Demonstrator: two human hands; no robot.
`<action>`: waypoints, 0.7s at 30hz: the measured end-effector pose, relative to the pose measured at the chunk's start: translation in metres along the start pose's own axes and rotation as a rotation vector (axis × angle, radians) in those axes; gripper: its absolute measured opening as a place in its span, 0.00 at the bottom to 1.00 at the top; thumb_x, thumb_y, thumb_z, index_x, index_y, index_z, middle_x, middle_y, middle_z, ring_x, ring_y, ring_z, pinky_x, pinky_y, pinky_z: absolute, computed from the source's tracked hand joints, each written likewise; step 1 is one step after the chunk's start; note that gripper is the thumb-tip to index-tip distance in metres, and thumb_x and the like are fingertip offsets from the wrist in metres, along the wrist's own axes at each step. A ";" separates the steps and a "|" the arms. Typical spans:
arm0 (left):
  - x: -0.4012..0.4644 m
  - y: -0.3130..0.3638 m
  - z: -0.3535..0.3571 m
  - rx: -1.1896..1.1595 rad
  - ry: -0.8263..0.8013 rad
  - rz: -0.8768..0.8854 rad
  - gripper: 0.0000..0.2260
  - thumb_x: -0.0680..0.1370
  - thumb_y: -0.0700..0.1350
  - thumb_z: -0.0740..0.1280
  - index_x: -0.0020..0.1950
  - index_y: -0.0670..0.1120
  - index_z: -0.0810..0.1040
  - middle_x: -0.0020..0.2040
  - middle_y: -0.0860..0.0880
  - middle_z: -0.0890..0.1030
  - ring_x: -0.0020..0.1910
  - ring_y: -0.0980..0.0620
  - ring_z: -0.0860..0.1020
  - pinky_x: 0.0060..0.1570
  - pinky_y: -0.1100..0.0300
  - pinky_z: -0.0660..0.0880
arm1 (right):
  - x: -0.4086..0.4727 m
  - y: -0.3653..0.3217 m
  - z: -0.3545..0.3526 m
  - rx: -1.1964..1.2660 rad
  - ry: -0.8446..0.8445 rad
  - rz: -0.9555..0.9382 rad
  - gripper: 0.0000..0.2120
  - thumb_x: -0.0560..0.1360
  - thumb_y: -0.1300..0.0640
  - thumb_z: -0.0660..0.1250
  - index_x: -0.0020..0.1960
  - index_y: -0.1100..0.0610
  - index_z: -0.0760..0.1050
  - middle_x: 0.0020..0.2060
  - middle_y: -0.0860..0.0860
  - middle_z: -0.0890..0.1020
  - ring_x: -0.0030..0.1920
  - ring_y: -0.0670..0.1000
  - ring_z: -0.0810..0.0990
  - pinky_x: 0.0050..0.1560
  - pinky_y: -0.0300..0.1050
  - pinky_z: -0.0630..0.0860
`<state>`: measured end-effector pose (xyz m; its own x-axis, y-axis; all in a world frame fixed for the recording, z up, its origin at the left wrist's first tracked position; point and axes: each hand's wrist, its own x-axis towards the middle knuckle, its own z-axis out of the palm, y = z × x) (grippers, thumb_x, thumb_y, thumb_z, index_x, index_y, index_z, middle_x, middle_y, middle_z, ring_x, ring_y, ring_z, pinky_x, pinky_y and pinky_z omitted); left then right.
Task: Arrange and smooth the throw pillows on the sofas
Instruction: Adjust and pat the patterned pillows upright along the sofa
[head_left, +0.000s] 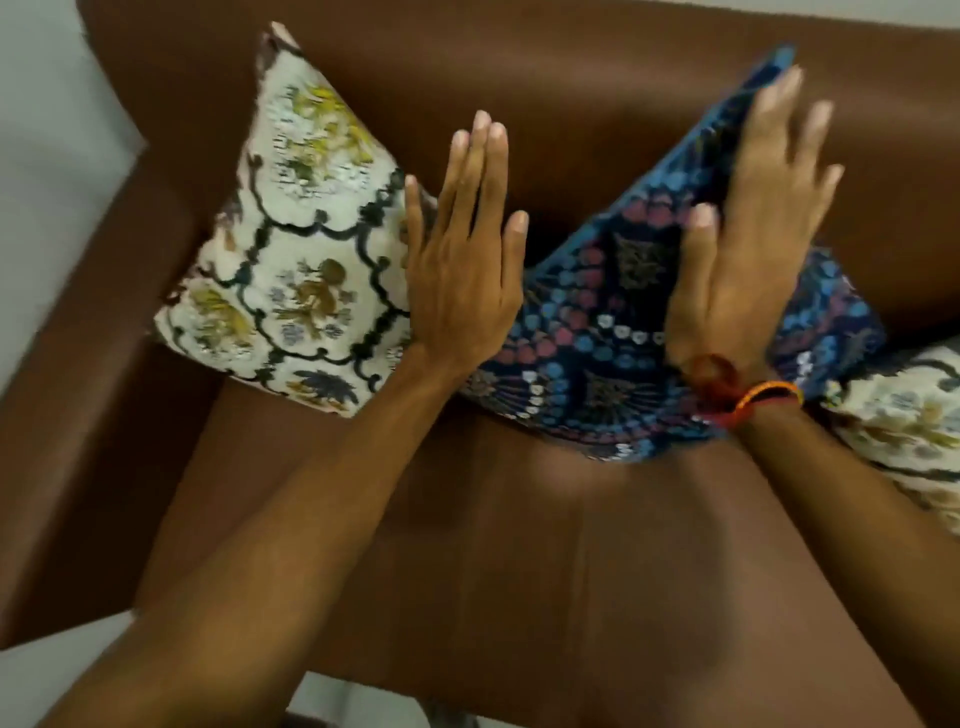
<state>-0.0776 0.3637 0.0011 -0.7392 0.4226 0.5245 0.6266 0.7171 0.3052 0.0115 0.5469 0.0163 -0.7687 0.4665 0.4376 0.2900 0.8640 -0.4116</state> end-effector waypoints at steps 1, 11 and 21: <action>-0.003 -0.020 -0.012 0.013 0.016 -0.012 0.24 0.88 0.49 0.51 0.83 0.41 0.58 0.84 0.44 0.60 0.83 0.47 0.57 0.79 0.35 0.55 | -0.006 -0.033 0.006 0.098 0.075 -0.128 0.30 0.86 0.51 0.51 0.85 0.60 0.50 0.86 0.57 0.54 0.86 0.63 0.50 0.86 0.61 0.42; -0.020 -0.196 -0.043 0.224 -0.135 -0.030 0.26 0.88 0.55 0.47 0.85 0.51 0.51 0.86 0.48 0.52 0.85 0.46 0.50 0.79 0.33 0.53 | -0.022 -0.212 0.152 -0.034 -0.219 -0.306 0.29 0.86 0.49 0.51 0.86 0.53 0.55 0.86 0.50 0.58 0.86 0.56 0.54 0.83 0.68 0.55; -0.015 -0.233 -0.048 0.016 -0.005 -0.273 0.28 0.87 0.58 0.42 0.85 0.47 0.51 0.85 0.48 0.54 0.84 0.48 0.52 0.78 0.29 0.53 | -0.017 -0.214 0.158 -0.001 -0.053 -0.075 0.30 0.86 0.44 0.46 0.86 0.54 0.51 0.86 0.53 0.55 0.86 0.58 0.51 0.84 0.71 0.49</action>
<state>-0.2008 0.1638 -0.0402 -0.8814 0.2149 0.4206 0.3997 0.8138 0.4219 -0.1277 0.3246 -0.0296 -0.8173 0.3901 0.4240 0.2314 0.8962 -0.3784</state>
